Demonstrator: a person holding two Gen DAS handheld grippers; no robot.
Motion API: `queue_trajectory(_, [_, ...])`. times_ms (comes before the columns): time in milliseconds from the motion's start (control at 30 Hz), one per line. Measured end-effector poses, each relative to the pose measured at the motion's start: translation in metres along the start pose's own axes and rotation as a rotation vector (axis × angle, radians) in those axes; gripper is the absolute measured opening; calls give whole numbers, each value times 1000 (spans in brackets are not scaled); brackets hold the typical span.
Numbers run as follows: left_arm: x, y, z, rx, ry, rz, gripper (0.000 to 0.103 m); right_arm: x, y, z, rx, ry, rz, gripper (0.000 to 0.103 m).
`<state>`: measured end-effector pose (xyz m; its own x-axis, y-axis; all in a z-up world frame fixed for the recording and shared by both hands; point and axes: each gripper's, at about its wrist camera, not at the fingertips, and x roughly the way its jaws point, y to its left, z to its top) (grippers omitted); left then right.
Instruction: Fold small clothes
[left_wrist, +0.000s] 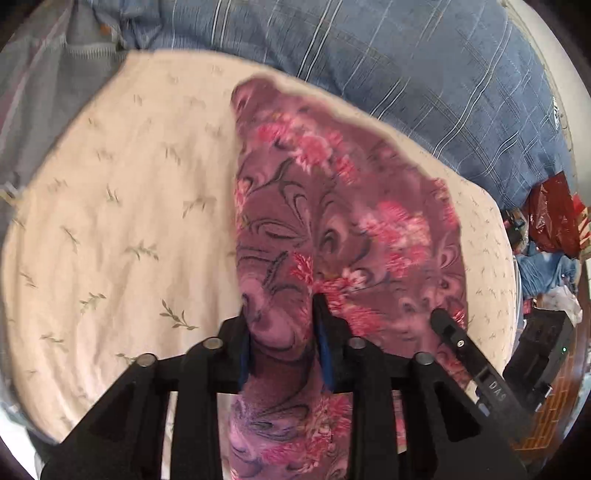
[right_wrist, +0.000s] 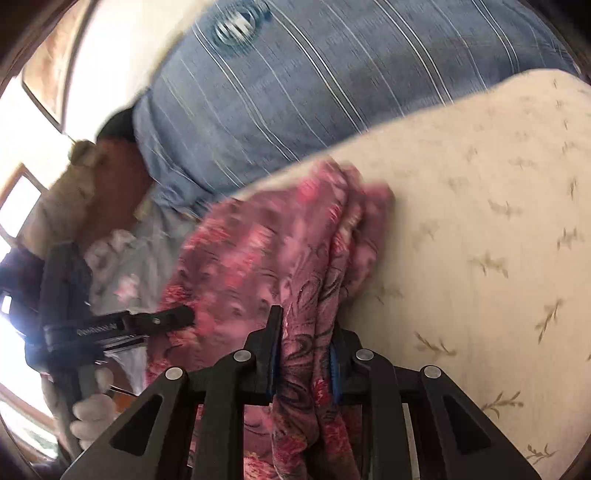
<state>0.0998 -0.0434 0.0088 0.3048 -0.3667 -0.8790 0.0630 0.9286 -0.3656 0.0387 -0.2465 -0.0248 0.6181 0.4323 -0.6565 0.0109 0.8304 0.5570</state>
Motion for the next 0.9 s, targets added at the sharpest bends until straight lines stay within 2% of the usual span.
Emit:
queue_trajectory(33, [-2,3,-1,5,-15,-24,32,-2,-3,0,21,-6,11,29])
queue_trajectory(100, [-8,1,-2,37,-33,-35,33,-11,-2,5,32,-13,4,30])
queue_trajectory(200, [-20,-6,-1,88,-83,-1,33,-27,10,21,-29,-81,-65,33])
queue_trajectory(267, [-24,-13,5,117,-130,29,33,-32,22,34,-70,-122,-62,33])
queue_trajectory(333, [-21,-18,13,134,-161,55,40,-27,36,43,-133,-141,-69,33])
queue_trajectory(367, [-17,-20,17,142,-173,71,40,-21,43,48,-172,-146,-73,33])
queue_trajectory(467, [3,-18,32,140,-162,103,41,7,48,55,-241,-110,-110,33])
queue_trajectory(567, [18,-9,38,113,-132,108,55,50,35,54,-255,-2,-224,29])
queue_trajectory(633, [26,-6,39,109,-135,113,67,50,30,51,-255,-46,-201,30])
queue_trajectory(700, [29,-3,38,102,-141,109,73,49,27,51,-240,-47,-179,30])
queue_trajectory(900, [33,-4,37,117,-168,114,79,47,23,52,-223,-43,-152,33])
